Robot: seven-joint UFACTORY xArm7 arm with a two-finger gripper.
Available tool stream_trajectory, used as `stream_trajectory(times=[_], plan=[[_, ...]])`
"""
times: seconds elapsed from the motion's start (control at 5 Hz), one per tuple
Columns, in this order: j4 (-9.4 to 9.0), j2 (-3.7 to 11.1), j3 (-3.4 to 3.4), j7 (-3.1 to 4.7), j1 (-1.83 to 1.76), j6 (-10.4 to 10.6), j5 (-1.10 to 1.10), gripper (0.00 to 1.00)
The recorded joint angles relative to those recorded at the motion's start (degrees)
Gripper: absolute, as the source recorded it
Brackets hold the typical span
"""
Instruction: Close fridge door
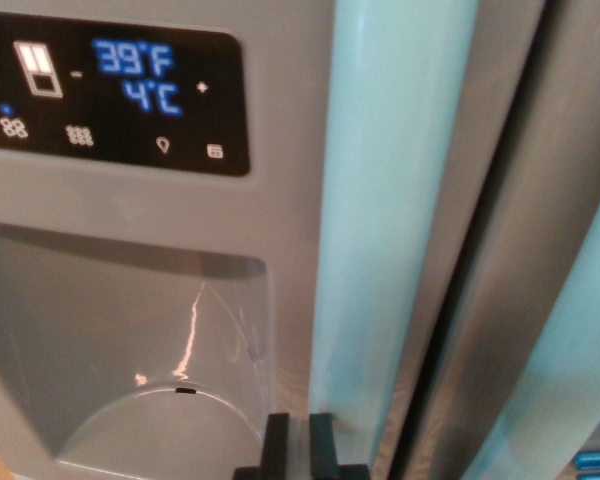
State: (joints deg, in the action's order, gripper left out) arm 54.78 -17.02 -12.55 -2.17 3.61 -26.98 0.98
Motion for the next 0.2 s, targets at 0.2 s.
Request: stream_trajectory(times=[0.2], plan=[[0.00, 0.00, 0.00, 0.00, 0.00, 0.00, 0.00, 1.00]])
